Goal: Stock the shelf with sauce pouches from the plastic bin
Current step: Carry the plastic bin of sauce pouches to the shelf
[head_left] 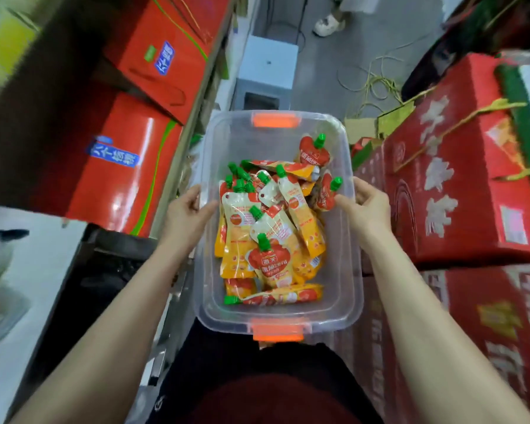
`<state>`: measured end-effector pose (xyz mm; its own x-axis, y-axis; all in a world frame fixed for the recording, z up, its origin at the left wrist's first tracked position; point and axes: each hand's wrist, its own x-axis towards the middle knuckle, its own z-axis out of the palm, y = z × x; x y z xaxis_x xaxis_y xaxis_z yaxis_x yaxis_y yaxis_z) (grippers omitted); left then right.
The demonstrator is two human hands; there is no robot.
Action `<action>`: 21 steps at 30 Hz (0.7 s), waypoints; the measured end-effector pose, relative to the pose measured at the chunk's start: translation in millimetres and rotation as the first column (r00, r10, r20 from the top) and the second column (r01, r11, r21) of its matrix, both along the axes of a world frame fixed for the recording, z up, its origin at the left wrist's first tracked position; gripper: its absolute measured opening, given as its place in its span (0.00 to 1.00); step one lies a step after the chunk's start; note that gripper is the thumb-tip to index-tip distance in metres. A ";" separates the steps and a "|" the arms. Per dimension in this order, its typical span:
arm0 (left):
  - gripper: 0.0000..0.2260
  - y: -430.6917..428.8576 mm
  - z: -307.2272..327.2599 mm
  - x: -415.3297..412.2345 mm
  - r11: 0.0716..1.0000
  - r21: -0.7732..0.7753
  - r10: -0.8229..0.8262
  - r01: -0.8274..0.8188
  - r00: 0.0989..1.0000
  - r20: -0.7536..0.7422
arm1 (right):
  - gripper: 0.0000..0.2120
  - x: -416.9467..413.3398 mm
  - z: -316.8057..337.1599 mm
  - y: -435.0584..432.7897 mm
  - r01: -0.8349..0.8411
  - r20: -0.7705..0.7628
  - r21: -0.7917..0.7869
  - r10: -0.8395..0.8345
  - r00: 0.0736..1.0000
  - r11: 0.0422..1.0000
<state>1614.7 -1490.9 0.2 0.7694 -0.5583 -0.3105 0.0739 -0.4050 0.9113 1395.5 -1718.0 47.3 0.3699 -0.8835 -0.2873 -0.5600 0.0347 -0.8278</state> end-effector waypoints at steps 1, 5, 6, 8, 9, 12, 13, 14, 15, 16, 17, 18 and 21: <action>0.34 -20.1 1.6 14.4 1.000 -0.011 0.023 -0.023 1.000 -0.014 | 0.16 18.2 2.0 -21.6 -0.002 0.007 -0.003 0.002 1.000 1.000; 0.29 -119.0 -1.6 92.5 0.994 -0.074 0.079 -0.079 0.997 -0.003 | 0.14 100.6 -7.3 -118.4 -0.019 0.009 -0.055 0.020 1.000 0.998; 0.26 -146.3 -1.3 113.5 0.993 -0.088 0.084 -0.083 0.996 0.009 | 0.16 120.9 -12.1 -143.6 -0.009 -0.003 -0.065 0.009 1.000 0.998; 0.22 -197.0 4.8 155.2 0.993 -0.088 0.085 -0.080 0.995 0.052 | 0.27 160.0 -19.8 -192.7 0.045 -0.006 -0.038 -0.045 0.999 0.998; 0.21 -219.2 6.6 175.8 0.995 -0.079 0.066 -0.060 0.995 0.080 | 0.32 177.1 -23.3 -215.5 0.064 -0.005 -0.015 -0.064 0.998 0.998; 0.22 -282.9 11.4 231.2 0.999 -0.043 -0.007 0.013 0.993 0.118 | 0.31 228.6 -22.1 -277.1 0.077 0.007 0.044 -0.077 0.997 0.996; 0.22 -305.6 12.8 247.8 0.999 -0.031 -0.005 0.009 0.992 0.123 | 0.30 245.7 -24.6 -300.7 0.069 0.010 0.062 -0.069 0.998 0.996; 0.22 -327.7 11.4 264.9 1.000 -0.017 0.008 -0.006 0.992 0.128 | 0.30 264.3 -25.8 -324.6 0.053 0.002 0.075 -0.053 0.999 0.996; 0.23 -349.3 9.5 282.7 1.000 -0.002 0.018 -0.018 0.992 0.128 | 0.31 284.0 -27.0 -348.6 0.036 0.003 0.078 -0.036 0.999 0.996; 0.24 -370.5 6.2 299.4 1.000 0.008 0.021 -0.022 0.992 0.126 | 0.33 303.7 -31.3 -373.9 0.028 0.002 0.084 -0.028 1.000 0.996; 0.25 -390.1 1.3 316.1 0.999 0.030 0.028 -0.032 0.993 0.119 | 0.34 323.2 -37.2 -398.4 0.013 -0.001 0.086 -0.013 1.000 0.996; 0.24 -410.2 -4.0 332.1 0.998 0.040 0.044 -0.049 0.993 0.112 | 0.34 343.9 -40.7 -421.5 -0.012 -0.009 0.092 0.013 1.000 0.996; 0.22 -466.4 -23.3 376.2 0.987 0.058 0.147 -0.152 0.986 0.079 | 0.38 402.0 -63.4 -492.8 -0.076 -0.010 0.095 0.078 0.997 0.993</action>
